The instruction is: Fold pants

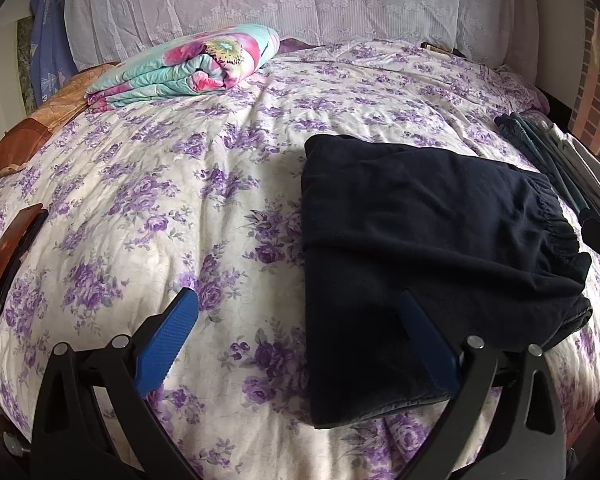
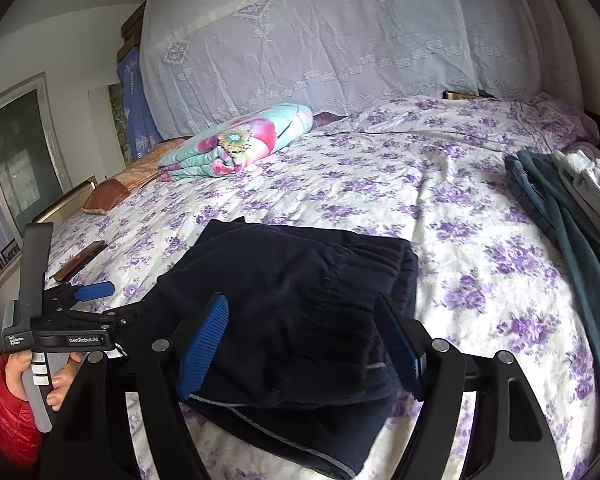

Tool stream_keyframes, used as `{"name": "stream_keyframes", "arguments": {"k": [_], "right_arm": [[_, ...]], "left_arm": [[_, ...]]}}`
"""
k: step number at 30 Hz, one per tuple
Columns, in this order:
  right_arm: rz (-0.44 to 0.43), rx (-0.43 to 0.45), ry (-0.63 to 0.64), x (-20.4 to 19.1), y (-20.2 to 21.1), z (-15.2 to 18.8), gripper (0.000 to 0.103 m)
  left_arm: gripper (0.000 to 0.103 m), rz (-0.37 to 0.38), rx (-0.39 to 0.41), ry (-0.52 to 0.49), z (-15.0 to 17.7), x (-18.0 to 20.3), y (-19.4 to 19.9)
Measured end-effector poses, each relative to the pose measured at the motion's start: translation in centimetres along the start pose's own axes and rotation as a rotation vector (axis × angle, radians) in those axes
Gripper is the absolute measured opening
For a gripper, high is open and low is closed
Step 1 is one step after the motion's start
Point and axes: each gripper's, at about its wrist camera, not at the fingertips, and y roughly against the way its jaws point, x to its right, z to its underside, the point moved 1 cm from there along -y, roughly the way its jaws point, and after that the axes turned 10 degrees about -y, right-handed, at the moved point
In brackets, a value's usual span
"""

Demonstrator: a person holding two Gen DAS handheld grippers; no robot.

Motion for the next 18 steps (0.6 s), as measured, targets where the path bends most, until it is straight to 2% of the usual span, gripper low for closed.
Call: {"name": "stream_keyframes", "arguments": {"k": [4, 8, 13, 18], "right_arm": [[-0.001, -0.018, 0.037, -1.1, -0.9, -0.4, 0.076], [-0.024, -0.014, 0.058, -2.1, -1.0, -1.1, 0.076], [-0.036, 0.0, 0.068, -2.5, -0.7, -1.8, 0.077], [-0.022, -0.004, 0.057, -1.8, -0.7, -1.8, 0.079]], "left_arm": [[0.097, 0.045, -0.014, 0.016, -0.2, -0.5, -0.3], [0.097, 0.11, -0.019, 0.089, -0.5, -2.6, 0.1], [0.097, 0.087, -0.01, 0.096, -0.8, -3.5, 0.8], [0.097, 0.105, -0.011, 0.094, -0.8, -3.2, 1.0]]}}
